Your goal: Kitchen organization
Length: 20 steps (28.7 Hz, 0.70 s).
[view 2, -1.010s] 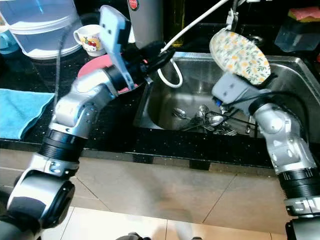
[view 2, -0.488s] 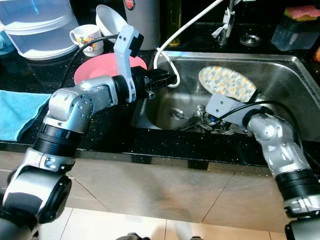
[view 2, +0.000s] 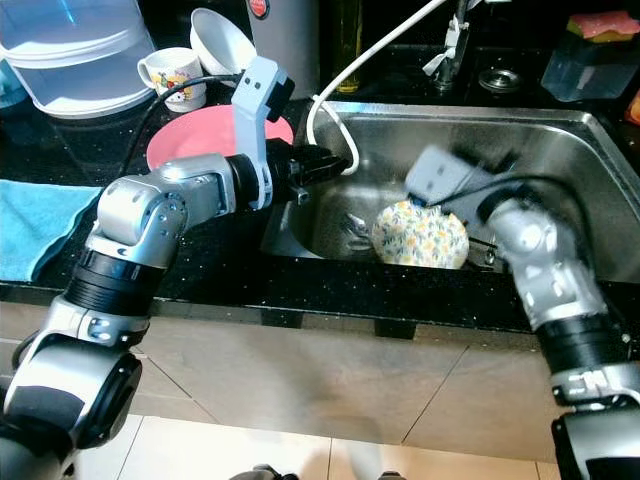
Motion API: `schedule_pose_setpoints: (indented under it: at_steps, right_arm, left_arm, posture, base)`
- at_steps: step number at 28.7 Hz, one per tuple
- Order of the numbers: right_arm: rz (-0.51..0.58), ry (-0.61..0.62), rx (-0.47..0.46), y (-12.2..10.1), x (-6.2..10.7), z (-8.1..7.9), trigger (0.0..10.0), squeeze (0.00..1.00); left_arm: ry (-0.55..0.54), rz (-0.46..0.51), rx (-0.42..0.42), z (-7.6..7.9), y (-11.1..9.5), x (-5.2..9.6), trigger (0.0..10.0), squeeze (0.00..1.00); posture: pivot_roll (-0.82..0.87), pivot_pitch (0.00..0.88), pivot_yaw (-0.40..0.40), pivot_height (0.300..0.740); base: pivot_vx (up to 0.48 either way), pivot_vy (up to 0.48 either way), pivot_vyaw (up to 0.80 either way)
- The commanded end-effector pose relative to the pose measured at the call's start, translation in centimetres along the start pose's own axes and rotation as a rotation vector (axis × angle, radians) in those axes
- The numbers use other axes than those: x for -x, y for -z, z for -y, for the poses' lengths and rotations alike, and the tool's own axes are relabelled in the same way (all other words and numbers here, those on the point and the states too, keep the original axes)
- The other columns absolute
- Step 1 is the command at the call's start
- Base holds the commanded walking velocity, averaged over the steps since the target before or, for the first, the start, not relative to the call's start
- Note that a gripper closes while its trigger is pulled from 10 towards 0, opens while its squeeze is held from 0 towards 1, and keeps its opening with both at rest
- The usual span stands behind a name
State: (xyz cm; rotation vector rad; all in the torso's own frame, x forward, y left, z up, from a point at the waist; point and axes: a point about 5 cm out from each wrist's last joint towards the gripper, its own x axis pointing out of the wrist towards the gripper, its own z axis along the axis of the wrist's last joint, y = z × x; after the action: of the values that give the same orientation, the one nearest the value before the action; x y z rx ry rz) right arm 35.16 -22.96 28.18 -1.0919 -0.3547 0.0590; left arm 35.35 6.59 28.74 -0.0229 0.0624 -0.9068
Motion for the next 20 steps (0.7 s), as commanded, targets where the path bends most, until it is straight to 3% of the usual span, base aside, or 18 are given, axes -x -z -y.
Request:
schedule_pose_setpoints:
  at_steps: [1,5,7,12,15,17,18,19,20]
  right_arm:
    - [0.023,0.034,-0.002,-0.6,0.0,0.7,10.0,0.0]
    - [0.047,0.052,-0.014,-1.3,0.3,1.4,10.0,0.0]
    - [0.067,0.08,-0.092,-1.9,0.5,1.8,10.0,0.0]
    - [0.083,0.17,-0.5,-2.6,1.2,2.5,10.0,0.0]
    - [0.062,0.161,-0.777,-2.9,1.6,1.8,10.0,0.0]
    - [0.078,0.071,-0.864,-3.9,2.1,0.6,10.0,0.0]
    - [0.132,-0.067,-0.939,-5.4,2.8,-0.8,10.0,0.0]
    - [0.132,-0.067,-0.939,-5.4,2.8,-0.8,10.0,0.0]
    - [0.156,-0.108,-0.983,-5.9,3.0,-1.3,10.0,0.0]
  left_arm:
    - [-0.01,-0.014,-0.015,0.0,0.2,0.1,10.0,0.0]
    - [-0.015,-0.013,-0.017,-0.1,0.2,0.2,10.0,0.0]
    - [-0.016,-0.012,-0.016,0.0,0.1,0.2,10.0,0.0]
    - [-0.047,0.019,-0.033,-0.3,-0.4,0.3,10.0,0.0]
    - [-0.08,0.017,-0.056,-0.5,-0.6,0.4,10.0,0.0]
    - [-0.239,0.034,-0.176,-1.5,-1.1,0.6,10.0,0.0]
    - [-0.372,0.008,-0.258,-2.3,-1.2,0.8,10.0,0.0]
    - [-0.372,0.008,-0.258,-2.3,-1.2,0.8,10.0,0.0]
    - [-0.395,-0.035,-0.34,-2.4,-1.0,1.0,10.0,0.0]
  posture:
    - [0.02,0.129,0.05,0.74]
    - [0.02,0.13,0.052,0.74]
    - [0.03,0.131,0.053,0.74]
    - [0.03,0.134,0.054,0.74]
    - [0.03,0.135,0.059,0.74]
    - [0.03,0.134,0.068,0.74]
    - [0.03,0.132,0.068,0.74]
    - [0.03,0.132,0.068,0.74]
    - [0.03,0.128,0.068,0.74]
  base:
    - [0.0,0.0,0.0]
    - [0.0,0.0,0.0]
    - [0.0,0.0,0.0]
    - [0.0,0.0,0.0]
    - [0.0,0.0,0.0]
    - [0.0,0.0,0.0]
    - [0.0,0.0,0.0]
    - [0.0,0.0,0.0]
    - [0.0,0.0,0.0]
